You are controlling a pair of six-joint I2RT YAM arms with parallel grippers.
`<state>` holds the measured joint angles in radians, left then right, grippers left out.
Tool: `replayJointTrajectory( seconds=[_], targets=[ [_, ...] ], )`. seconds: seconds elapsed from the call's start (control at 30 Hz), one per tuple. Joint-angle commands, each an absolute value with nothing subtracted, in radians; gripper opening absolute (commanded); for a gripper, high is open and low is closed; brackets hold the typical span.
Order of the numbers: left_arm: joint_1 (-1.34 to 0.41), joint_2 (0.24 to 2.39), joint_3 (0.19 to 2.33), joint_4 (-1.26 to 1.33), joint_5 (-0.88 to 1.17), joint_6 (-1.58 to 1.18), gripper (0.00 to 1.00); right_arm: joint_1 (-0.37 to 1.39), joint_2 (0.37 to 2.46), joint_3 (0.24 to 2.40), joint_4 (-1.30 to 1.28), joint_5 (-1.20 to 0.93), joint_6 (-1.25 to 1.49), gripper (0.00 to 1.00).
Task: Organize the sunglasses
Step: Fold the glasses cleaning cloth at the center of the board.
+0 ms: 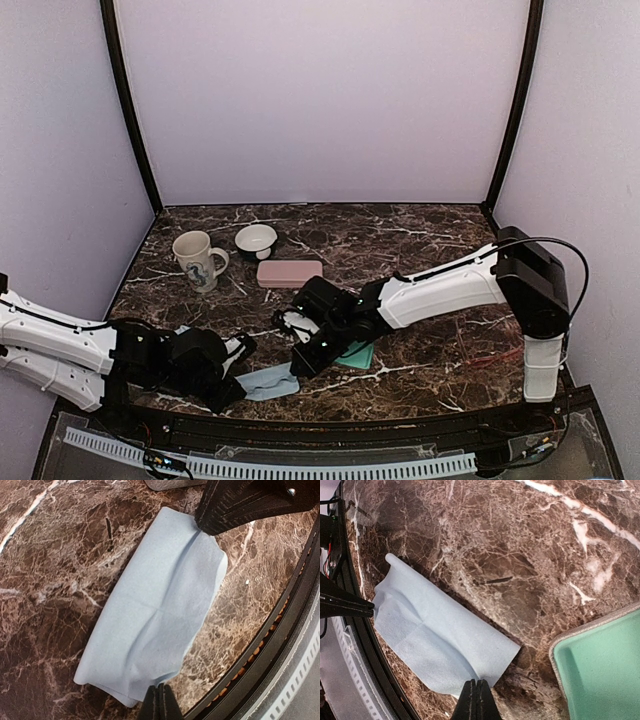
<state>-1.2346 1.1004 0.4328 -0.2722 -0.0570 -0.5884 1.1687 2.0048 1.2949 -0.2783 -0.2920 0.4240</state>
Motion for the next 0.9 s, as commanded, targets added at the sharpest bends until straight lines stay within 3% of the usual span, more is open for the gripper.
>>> replayJointTrajectory(
  seconds=[0.0,0.87],
  targets=[
    [-1.242,1.09,0.462,-0.318,-0.066,-0.6,0.0,1.172,1.969,1.284,-0.272,-0.302,0.429,0.0],
    [-1.261,1.101,0.453,-0.332,-0.076,-0.62,0.0,1.198,1.956,1.288,-0.314,-0.331,0.446,0.0]
  ],
)
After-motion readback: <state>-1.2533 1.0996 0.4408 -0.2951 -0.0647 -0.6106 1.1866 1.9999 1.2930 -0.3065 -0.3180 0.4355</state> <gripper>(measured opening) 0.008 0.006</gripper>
